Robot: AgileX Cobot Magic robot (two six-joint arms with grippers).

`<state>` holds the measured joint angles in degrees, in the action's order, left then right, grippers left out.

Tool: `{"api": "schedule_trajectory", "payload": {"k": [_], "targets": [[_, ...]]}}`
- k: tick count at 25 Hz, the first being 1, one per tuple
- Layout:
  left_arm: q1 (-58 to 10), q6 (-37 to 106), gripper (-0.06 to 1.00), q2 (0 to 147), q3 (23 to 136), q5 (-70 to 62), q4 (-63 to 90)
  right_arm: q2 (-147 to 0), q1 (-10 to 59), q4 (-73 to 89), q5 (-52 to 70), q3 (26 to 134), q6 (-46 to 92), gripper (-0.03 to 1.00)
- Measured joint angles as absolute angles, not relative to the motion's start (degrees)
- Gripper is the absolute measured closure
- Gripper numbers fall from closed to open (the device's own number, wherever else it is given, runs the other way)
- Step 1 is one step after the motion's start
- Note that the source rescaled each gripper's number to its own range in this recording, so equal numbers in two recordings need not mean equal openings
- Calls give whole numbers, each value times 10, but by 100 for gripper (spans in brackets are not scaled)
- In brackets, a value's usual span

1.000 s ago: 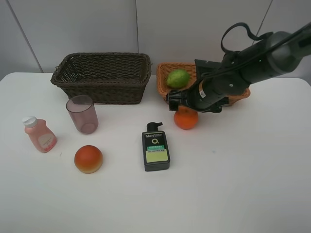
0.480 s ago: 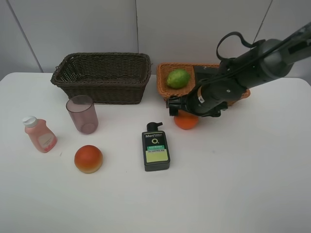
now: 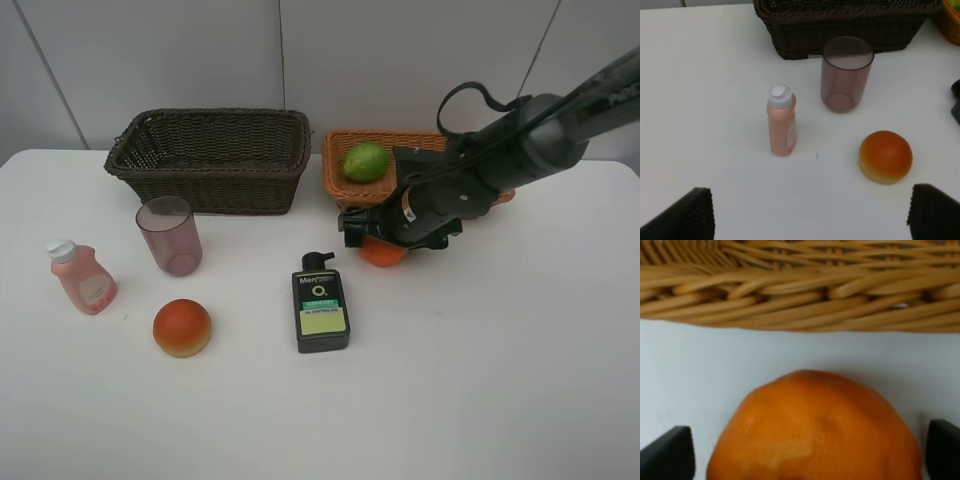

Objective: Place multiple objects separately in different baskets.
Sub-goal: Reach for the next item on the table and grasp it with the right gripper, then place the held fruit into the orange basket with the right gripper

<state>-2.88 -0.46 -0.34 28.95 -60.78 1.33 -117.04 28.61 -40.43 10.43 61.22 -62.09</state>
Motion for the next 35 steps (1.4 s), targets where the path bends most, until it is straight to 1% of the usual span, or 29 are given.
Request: {"api": "schedule_trajectory", "payload": {"k": [1,3,4,6,7,35], "targets": [[-29,-5,-5,-3,290,-608,13,-1173,286,-404,103,612,-621,-2],[-29,-5,-5,-3,290,-608,13,-1176,286,-405,102,612,-621,10],[-29,-5,-5,-3,290,-608,13,-1178,286,-407,101,612,-621,22],[-29,-5,-5,-3,290,-608,13,-1181,286,-412,100,613,-619,60],[-29,-5,-5,-3,290,-608,13,-1181,286,-413,99,613,-619,70],[-29,-5,-5,-3,290,-608,13,-1180,286,-414,99,613,-619,69]]}}
